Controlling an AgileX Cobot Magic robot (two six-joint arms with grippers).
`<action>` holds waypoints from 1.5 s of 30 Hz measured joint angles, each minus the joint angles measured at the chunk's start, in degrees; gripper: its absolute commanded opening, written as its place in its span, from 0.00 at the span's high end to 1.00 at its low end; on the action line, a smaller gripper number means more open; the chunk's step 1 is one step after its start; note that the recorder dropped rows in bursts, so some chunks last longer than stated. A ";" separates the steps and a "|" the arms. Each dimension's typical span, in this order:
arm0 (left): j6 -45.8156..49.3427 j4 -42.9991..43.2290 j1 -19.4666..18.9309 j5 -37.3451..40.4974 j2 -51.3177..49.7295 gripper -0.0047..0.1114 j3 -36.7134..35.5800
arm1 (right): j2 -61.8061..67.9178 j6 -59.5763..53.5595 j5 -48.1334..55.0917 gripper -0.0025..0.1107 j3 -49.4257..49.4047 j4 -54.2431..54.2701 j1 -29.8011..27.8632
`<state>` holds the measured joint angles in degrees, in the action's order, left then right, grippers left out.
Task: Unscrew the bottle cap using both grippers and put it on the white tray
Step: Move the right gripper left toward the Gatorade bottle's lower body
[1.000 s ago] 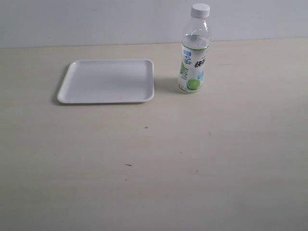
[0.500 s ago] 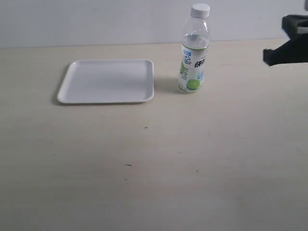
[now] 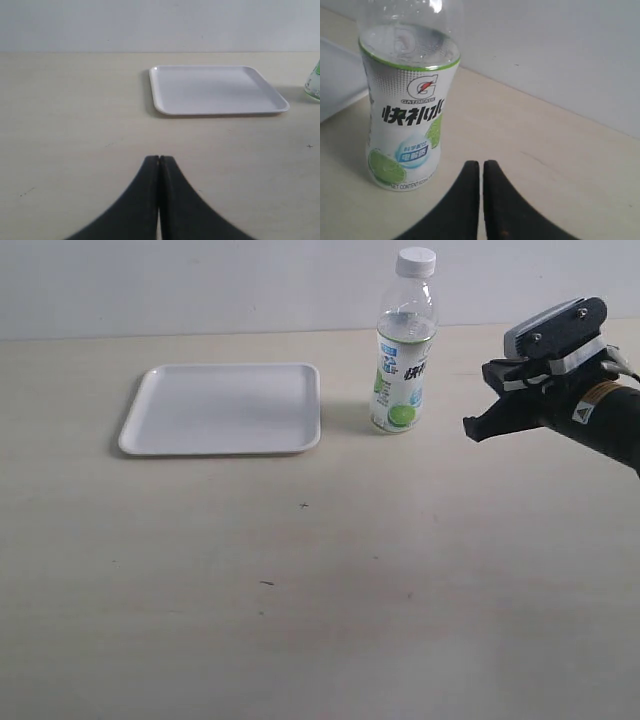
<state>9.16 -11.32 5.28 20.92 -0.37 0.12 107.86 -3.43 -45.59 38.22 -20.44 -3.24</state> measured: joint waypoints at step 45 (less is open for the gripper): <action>0.00 0.00 0.00 0.00 0.00 0.96 0.00 | 28.19 11.50 -19.80 0.09 15.56 -14.74 0.00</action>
<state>9.16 -11.32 5.28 20.92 -0.37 0.12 136.04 8.08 -65.40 53.78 -35.18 -3.24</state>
